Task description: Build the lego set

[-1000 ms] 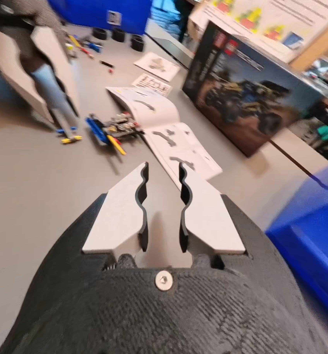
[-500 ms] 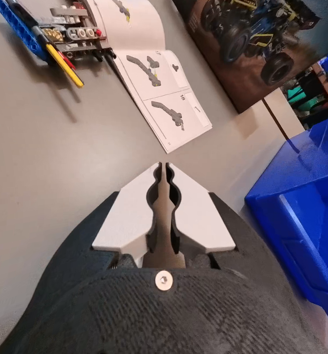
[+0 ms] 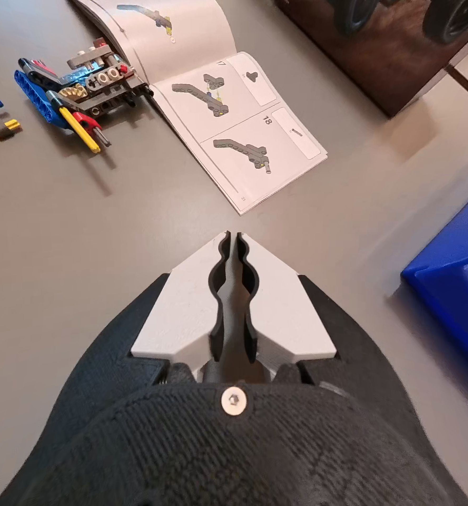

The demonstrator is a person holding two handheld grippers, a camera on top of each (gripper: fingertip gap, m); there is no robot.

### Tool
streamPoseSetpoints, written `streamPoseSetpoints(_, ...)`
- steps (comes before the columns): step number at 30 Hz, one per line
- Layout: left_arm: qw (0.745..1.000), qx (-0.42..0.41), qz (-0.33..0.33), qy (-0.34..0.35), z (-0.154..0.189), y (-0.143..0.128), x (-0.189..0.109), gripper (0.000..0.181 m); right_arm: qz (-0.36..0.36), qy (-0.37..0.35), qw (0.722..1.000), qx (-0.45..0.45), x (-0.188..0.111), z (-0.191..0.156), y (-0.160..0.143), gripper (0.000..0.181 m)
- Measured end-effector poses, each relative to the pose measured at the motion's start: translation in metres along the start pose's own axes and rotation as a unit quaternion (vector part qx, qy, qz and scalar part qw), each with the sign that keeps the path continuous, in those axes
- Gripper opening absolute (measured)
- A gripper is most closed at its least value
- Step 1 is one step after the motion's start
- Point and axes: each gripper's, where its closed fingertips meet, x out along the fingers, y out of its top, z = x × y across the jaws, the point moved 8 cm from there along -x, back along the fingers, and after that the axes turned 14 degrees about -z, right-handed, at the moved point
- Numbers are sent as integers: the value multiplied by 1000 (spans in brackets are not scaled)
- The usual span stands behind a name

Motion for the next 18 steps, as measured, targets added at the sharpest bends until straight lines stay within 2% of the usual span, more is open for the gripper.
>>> streamPoseSetpoints(1, 999, -18, 7, 33, 2, -2, -1, 43, 0, 1, 1000, 1, 0, 0, 0, 3)
streamPoseSetpoints(4, 983, 20, -15, 179, 9, -17, -6, 43, -3, -24, 1000, 3, 2, 0, 2, 1)
streamPoseSetpoints(6, 948, 93, -33, 304, 12, -23, -10, 43, -3, -47, 999, -13, 2, -2, 3, 0)
streamPoseSetpoints(9, 900, 180, -56, 392, 20, -26, -2, 46, -1, -35, 999, -17, 3, -1, 3, 0)
streamPoseSetpoints(10, 887, 199, -70, 412, 20, -25, 1, 46, -2, -25, 1000, -10, 3, 0, 3, 0)
streamPoseSetpoints(12, 879, 213, -96, 416, 19, -28, 7, 46, -3, -7, 1000, 4, 3, 2, 3, 0)
streamPoseSetpoints(18, 889, 213, -132, 384, 13, -35, 19, 39, -3, -20, 1000, -3, 4, 1, 5, 0)
